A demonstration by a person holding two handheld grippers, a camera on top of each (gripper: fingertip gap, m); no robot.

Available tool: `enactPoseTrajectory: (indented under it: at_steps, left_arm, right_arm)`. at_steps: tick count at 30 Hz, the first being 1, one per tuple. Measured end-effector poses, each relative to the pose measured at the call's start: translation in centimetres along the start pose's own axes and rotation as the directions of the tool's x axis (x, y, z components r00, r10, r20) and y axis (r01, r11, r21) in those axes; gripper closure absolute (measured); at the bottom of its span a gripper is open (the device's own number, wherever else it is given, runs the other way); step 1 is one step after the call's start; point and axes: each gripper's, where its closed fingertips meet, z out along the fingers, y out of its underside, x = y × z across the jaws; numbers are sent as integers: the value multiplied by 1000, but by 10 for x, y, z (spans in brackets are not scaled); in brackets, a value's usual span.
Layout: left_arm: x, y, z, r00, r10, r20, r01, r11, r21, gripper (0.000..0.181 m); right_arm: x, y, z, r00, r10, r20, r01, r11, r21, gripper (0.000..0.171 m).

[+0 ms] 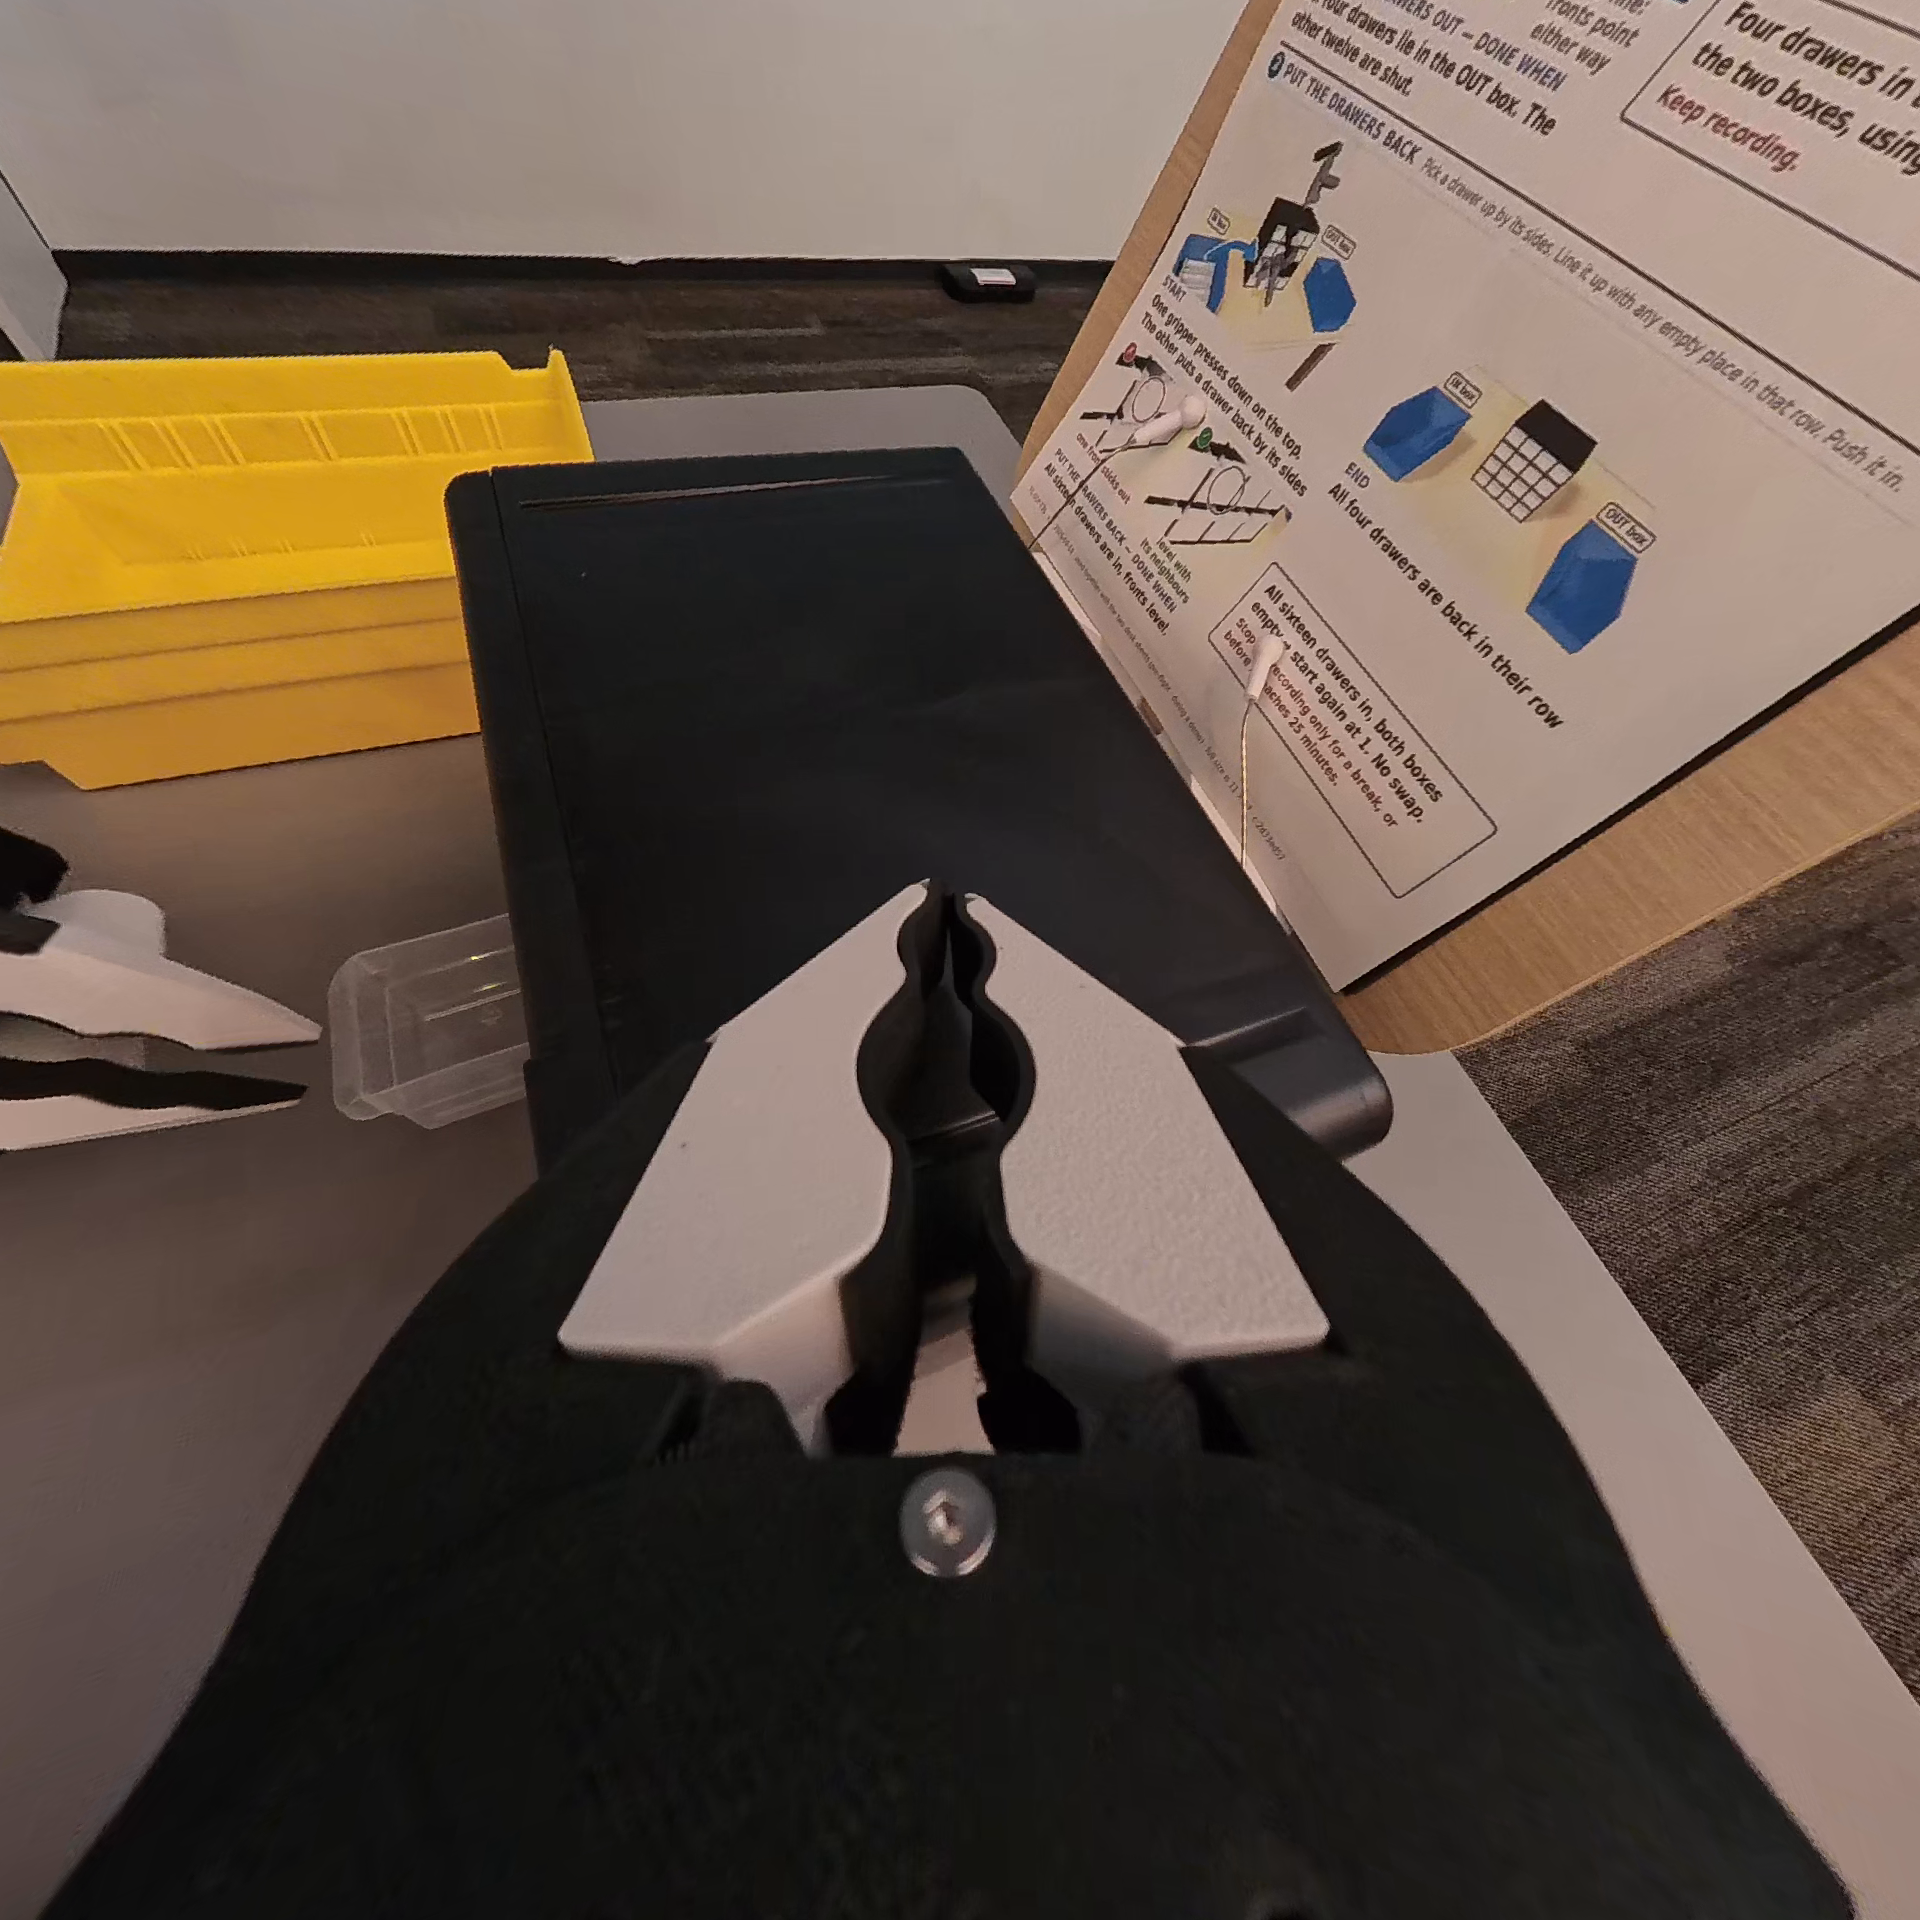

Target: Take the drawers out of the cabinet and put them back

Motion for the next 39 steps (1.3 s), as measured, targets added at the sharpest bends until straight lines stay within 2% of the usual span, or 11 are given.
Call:
enactPoseTrajectory:
  at_steps: [9,20,26,30,35,39]
  left_arm:
    - [-15,9,16,995,46,89,-42,998,-47,179]
    - [-31,9,60,994,-26,111,38,994,-100,181]
    - [-44,4,69,983,-146,113,153,987,-54,181]
    - [-49,3,75,979,-168,113,173,984,-43,181]
    - [-42,-3,77,981,-173,87,175,984,-17,181]
    - [-42,-5,54,975,-202,98,200,979,21,177]
  right_arm:
    - [0,0,0,1000,0,0,0,1000,0,171]
    - [0,0,0,1000,9,6,-9,1000,4,171]
    - [0,0,0,1000,12,15,-12,1000,9,171]
    - [-1,0,0,999,26,27,-26,1000,14,171]
    - [-1,0,0,999,26,29,-27,1000,13,171]
    - [-1,0,0,999,30,36,-31,999,19,171]
